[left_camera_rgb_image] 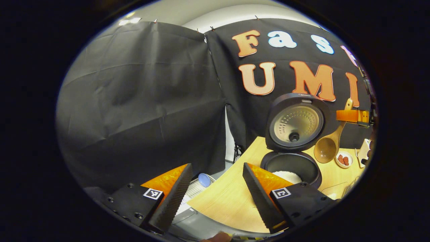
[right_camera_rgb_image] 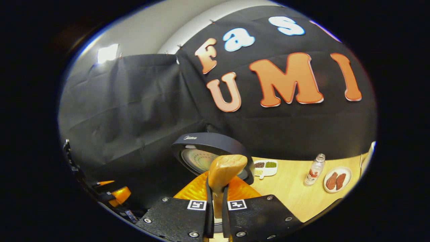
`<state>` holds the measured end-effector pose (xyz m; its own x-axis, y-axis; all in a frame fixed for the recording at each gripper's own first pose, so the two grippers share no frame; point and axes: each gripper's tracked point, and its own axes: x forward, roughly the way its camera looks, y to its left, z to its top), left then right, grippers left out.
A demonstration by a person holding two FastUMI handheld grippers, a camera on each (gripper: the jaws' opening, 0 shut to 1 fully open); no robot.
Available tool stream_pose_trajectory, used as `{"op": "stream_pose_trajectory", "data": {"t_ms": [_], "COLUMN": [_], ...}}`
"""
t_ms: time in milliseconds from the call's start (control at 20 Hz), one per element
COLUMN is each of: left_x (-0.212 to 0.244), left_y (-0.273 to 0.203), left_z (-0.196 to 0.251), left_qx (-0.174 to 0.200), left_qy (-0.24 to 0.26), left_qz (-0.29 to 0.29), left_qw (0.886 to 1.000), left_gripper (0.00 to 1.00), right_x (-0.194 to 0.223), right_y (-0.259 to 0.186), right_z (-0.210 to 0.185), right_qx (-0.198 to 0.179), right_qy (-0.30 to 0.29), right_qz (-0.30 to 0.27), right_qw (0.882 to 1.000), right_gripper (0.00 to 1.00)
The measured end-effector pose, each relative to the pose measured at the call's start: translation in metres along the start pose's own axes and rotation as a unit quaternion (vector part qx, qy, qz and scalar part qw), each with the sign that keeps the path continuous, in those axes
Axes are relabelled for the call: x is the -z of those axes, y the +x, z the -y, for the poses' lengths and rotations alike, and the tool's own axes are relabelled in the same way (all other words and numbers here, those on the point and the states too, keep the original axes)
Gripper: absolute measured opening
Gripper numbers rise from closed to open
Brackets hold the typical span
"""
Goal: Close the left gripper, press the button to open the rice cooker; take a wooden spoon from the chopstick holder with the right hand, scoop a spoonful of rice and pour it into the rice cooker, then put the wooden spoon back into the chopstick holder.
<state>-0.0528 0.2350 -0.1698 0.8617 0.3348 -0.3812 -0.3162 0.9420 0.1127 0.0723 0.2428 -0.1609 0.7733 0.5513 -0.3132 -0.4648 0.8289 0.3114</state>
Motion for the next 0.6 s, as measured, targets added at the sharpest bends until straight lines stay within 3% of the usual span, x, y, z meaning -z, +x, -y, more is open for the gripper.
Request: {"op": "stream_pose_trajectory", "data": {"t_ms": [50, 300, 600], "left_x": [-0.003, -0.005, 0.001], "left_y": [-0.002, -0.013, -0.021], "left_z": [0.008, 0.045, 0.104], "left_qx": [0.005, 0.033, 0.078], "left_qy": [0.007, 0.023, 0.051], "left_qz": [0.003, 0.003, -0.004], "left_qw": [1.000, 0.999, 0.996], "left_gripper": [1.00, 1.00, 1.00], "right_x": [0.000, 0.011, 0.031], "right_y": [-0.008, -0.058, -0.130], "right_z": [0.013, 0.090, 0.181], "right_qx": [0.010, 0.086, 0.172], "right_qy": [0.014, 0.045, 0.084], "right_qz": [0.002, -0.002, -0.004], "right_qw": [1.000, 0.995, 0.982], "right_gripper": [0.09, 0.09, 0.09]}}
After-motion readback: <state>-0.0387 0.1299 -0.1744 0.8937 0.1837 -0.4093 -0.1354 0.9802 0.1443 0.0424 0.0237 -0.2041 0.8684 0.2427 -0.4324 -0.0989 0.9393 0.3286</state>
